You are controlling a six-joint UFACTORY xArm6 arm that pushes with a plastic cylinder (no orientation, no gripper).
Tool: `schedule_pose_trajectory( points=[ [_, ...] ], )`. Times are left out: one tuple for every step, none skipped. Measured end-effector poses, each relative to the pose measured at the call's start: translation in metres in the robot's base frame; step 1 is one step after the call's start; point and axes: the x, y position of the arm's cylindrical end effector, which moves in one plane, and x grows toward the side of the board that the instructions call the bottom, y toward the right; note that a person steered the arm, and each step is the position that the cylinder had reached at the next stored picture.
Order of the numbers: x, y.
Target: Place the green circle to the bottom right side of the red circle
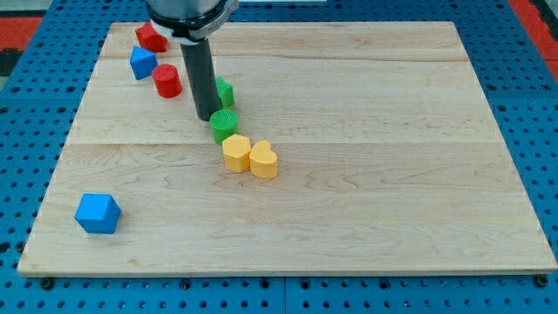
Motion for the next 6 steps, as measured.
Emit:
schedule_pose_trajectory(
  points=[
    [0.043,-0.007],
    [0.061,-0.007],
    [0.087,-0.007],
    [0.087,0.029],
    [0.047,0.056],
    [0.027,0.059]
  ],
)
